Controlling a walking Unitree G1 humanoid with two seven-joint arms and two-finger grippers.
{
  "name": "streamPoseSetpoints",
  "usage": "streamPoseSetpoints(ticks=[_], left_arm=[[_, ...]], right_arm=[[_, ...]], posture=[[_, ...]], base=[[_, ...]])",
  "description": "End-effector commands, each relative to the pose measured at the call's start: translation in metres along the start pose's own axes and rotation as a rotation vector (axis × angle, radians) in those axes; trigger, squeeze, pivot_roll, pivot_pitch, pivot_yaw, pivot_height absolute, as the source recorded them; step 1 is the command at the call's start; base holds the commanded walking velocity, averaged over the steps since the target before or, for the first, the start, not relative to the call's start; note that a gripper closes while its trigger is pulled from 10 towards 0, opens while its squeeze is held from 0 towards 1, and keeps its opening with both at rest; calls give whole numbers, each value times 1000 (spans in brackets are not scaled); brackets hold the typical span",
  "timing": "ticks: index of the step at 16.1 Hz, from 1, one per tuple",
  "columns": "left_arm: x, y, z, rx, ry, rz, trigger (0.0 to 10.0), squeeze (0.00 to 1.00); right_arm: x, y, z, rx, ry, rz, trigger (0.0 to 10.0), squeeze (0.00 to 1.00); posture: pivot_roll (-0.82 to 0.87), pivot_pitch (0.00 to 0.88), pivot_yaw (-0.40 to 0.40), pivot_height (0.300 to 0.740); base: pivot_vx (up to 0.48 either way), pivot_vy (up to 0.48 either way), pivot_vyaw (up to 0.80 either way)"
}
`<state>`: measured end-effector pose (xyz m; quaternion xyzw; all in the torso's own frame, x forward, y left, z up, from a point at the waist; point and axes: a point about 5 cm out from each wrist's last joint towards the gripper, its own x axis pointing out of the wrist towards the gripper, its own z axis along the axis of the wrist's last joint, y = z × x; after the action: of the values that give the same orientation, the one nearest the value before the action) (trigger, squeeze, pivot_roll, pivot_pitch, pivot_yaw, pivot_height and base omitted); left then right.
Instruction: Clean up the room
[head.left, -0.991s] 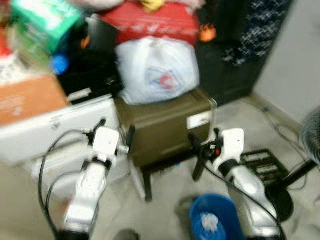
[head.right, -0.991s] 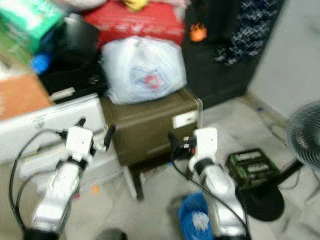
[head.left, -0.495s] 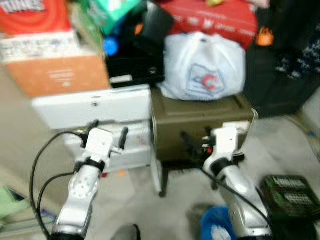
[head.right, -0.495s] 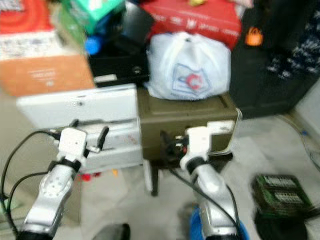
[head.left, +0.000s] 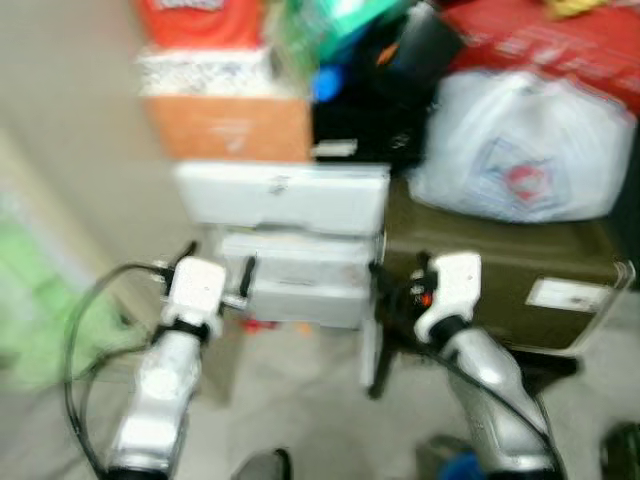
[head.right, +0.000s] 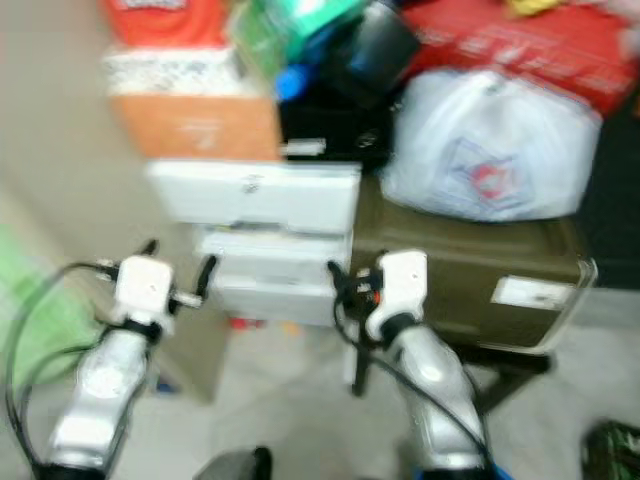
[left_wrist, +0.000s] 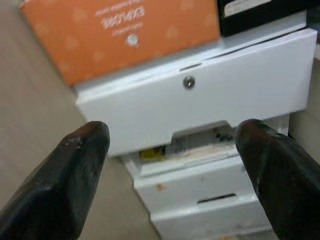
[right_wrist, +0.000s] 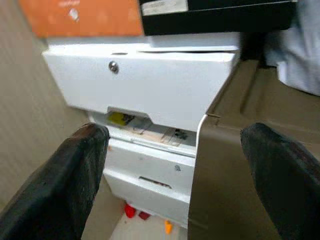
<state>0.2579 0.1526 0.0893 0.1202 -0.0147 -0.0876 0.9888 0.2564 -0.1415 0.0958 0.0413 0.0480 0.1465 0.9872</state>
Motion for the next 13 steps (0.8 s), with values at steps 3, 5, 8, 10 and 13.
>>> streamPoseSetpoints(ticks=[3, 5, 8, 10, 13], left_arm=[[0, 1, 1, -4, -1, 1, 10000, 0], [1, 0, 4, -26, -17, -19, 10000, 0], [1, 1, 4, -35, -19, -27, 10000, 0], [2, 0, 6, -33, -31, -44, 10000, 0], [3, 0, 6, -35, -33, -45, 10000, 0]], right_arm=[[3, 0, 6, 8, -25, -4, 10000, 0], [3, 0, 7, 14, -27, -9, 10000, 0], [4, -1, 7, 22, -28, -16, 10000, 0], [4, -1, 7, 29, -31, -22, 10000, 0], [5, -2, 7, 25, -32, -24, 10000, 0]], posture=[[-37, 38, 0, 740], [-38, 36, 2, 740], [-39, 43, 3, 740], [-39, 39, 4, 740], [-38, 39, 1, 740]], base=[[0, 0, 800], [0, 0, 347], [0, 0, 0], [279, 0, 0], [319, 0, 0]])
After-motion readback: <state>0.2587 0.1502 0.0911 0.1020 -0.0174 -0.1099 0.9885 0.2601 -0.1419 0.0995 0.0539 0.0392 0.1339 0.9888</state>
